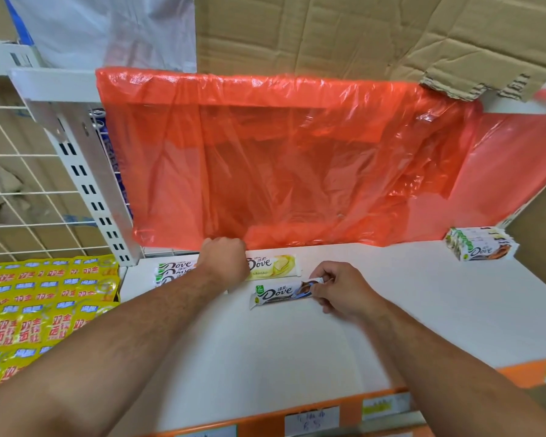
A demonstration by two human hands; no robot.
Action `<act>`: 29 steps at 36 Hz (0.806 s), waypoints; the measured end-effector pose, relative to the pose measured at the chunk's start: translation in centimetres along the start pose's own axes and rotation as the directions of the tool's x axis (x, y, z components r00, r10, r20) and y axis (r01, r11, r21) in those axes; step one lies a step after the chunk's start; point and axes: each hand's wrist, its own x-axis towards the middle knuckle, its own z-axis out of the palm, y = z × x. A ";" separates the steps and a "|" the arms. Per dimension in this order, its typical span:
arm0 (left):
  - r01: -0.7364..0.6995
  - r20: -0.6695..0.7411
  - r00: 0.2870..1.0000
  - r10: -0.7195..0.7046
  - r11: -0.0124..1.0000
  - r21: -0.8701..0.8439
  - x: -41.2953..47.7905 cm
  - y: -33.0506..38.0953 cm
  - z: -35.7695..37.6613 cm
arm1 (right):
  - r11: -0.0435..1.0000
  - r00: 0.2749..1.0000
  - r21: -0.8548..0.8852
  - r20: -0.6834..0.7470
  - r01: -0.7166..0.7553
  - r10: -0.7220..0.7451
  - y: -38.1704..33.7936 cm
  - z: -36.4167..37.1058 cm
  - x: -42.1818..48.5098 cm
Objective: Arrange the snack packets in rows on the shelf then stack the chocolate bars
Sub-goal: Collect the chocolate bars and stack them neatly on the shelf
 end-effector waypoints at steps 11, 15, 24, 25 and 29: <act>0.033 -0.078 0.996 -0.035 0.999 -0.016 -0.3 -0.3 0.7 | 1.000 0.999 -0.024 0.041 0.012 -0.011 0.0 -0.5 0.3; 0.010 -0.173 0.985 -0.022 0.998 -0.068 -1.3 -0.5 0.7 | 0.997 0.996 -0.055 0.069 0.052 -0.048 -0.1 -0.4 0.6; -0.015 -0.364 0.929 -0.066 0.976 -0.215 -4.8 -1.4 0.4 | 0.976 0.980 -0.152 0.142 0.158 -0.136 -2.0 0.2 0.3; -0.008 -0.365 0.928 -0.072 0.977 -0.214 -5.2 -1.4 0.3 | 0.974 0.979 -0.157 0.144 0.164 -0.141 -2.1 0.4 0.2; 0.011 -0.346 0.935 -0.083 0.979 -0.205 -6.4 -2.5 0.1 | 0.974 0.980 -0.159 0.142 0.160 -0.138 -2.4 1.3 -0.1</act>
